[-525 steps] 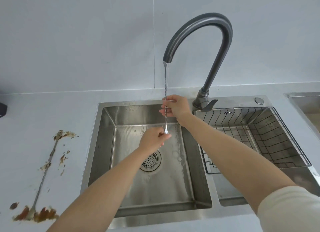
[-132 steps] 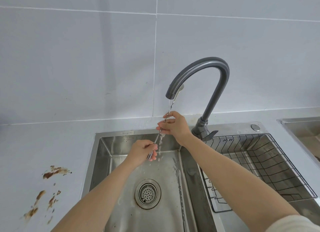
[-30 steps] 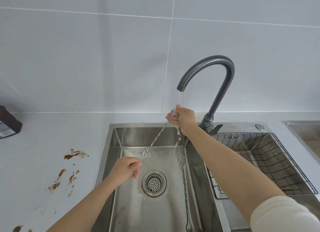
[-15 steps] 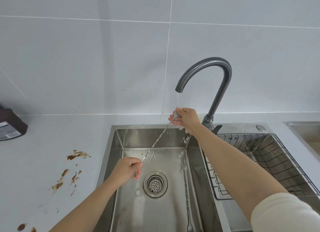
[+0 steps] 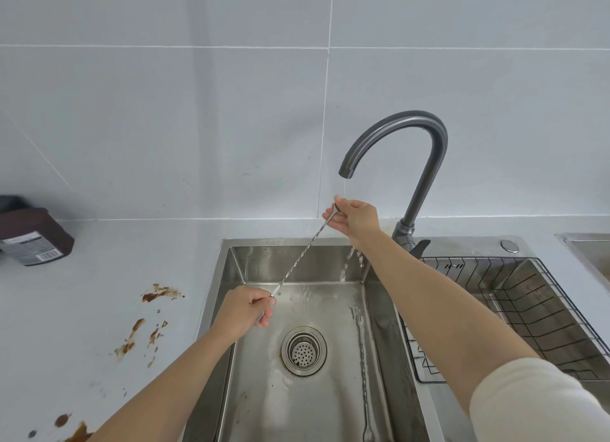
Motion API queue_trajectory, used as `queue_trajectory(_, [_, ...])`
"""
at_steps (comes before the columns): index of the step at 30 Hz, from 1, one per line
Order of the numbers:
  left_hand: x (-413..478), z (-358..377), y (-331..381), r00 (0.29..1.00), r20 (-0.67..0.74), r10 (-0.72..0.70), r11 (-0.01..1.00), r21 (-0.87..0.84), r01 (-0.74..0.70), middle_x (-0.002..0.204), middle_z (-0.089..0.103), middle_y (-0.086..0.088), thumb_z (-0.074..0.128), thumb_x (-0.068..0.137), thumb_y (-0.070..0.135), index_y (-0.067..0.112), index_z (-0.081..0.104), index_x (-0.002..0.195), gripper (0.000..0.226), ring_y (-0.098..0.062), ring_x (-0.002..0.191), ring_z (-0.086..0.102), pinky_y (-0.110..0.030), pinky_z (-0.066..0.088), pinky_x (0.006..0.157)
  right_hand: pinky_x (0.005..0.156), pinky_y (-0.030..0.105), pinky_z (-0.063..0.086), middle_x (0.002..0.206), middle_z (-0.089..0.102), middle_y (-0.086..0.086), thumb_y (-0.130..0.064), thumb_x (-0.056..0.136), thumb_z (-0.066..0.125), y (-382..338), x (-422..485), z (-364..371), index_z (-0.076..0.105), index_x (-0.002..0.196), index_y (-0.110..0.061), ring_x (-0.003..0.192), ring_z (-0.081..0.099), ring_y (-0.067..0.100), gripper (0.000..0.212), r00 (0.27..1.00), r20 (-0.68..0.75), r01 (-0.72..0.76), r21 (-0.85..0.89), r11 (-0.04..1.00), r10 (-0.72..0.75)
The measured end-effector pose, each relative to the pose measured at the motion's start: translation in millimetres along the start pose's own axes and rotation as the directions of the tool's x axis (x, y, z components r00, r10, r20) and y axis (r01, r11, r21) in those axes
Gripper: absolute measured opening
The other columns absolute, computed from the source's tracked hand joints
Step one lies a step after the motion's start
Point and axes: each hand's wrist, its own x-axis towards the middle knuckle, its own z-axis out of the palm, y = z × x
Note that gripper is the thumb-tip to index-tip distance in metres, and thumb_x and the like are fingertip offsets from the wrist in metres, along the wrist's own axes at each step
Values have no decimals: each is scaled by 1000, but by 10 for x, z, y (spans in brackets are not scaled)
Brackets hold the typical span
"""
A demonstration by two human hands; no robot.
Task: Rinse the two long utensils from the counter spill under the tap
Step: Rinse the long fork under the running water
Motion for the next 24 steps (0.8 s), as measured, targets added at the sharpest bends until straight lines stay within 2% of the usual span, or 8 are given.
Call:
queue_trajectory(3, [-2, 16, 14, 1000, -20, 2, 1000, 13, -2, 36, 57, 8, 55, 88, 2, 23, 59, 44, 49, -1, 33, 52, -9, 43, 43, 55, 23, 58, 67, 57, 12, -16, 95, 51, 5, 10, 41, 52, 72, -2, 61, 63, 20, 27, 999, -15, -46, -1, 999, 46])
queue_trajectory(6, [5, 46, 21, 999, -46, 3, 1000, 21, -2, 33, 55, 8, 56, 86, 1, 18, 59, 47, 43, 0, 32, 50, -6, 43, 43, 68, 31, 56, 62, 54, 10, -16, 96, 49, 3, 22, 79, 50, 72, -3, 61, 58, 21, 28, 993, -38, -107, 56, 993, 109])
queue_trajectory(11, [46, 83, 14, 997, -72, -5, 1000, 28, 7, 36, 57, 12, 60, 84, 1, 21, 62, 51, 38, 1, 33, 51, -9, 43, 43, 80, 35, 50, 72, 54, 15, -7, 97, 41, -26, 34, 95, 48, 84, 0, 61, 56, 23, 17, 991, -60, -124, -20, 992, 123])
queue_trajectory(14, [59, 85, 40, 996, -89, 5, 999, 37, -1, 37, 57, 12, 65, 81, 3, 26, 63, 56, 34, 3, 34, 53, -4, 41, 42, 74, 39, 53, 78, 56, 21, 3, 95, 31, -62, 33, 98, 46, 97, 4, 62, 58, 26, 14, 989, -88, -122, -36, 992, 118])
queue_trajectory(16, [57, 87, 52, 995, -95, 14, 999, 49, -9, 34, 54, 10, 65, 80, 2, 23, 63, 55, 33, 3, 33, 52, -4, 38, 40, 74, 37, 53, 82, 57, 23, 6, 94, 32, -78, 30, 81, 50, 83, 3, 63, 60, 27, 22, 991, -64, -115, -21, 993, 113])
queue_trajectory(18, [45, 90, 55, 995, -93, 18, 997, 70, -11, 33, 51, 8, 65, 80, 2, 19, 62, 54, 31, 3, 32, 51, -4, 36, 39, 66, 33, 57, 76, 57, 20, 6, 93, 37, -88, 8, 70, 51, 73, 1, 63, 60, 26, 24, 995, -28, -98, -18, 995, 97])
queue_trajectory(21, [34, 99, 34, 996, -85, 12, 996, 90, -4, 40, 52, 5, 65, 80, 2, 16, 61, 54, 30, 3, 30, 49, -4, 35, 39, 50, 23, 57, 69, 56, 16, 1, 92, 49, -71, 3, 50, 51, 70, 0, 52, 63, 20, 22, 999, -2, -52, -45, 998, 52])
queue_trajectory(24, [29, 118, 8, 996, -83, 9, 994, 111, 1, 42, 52, -2, 65, 80, 1, 15, 56, 47, 37, 1, 29, 46, -4, 34, 39, 45, 22, 56, 65, 59, 13, -13, 94, 53, -47, 44, 37, 52, 68, -1, 41, 62, 13, 28, 999, -7, -55, -113, 992, 54])
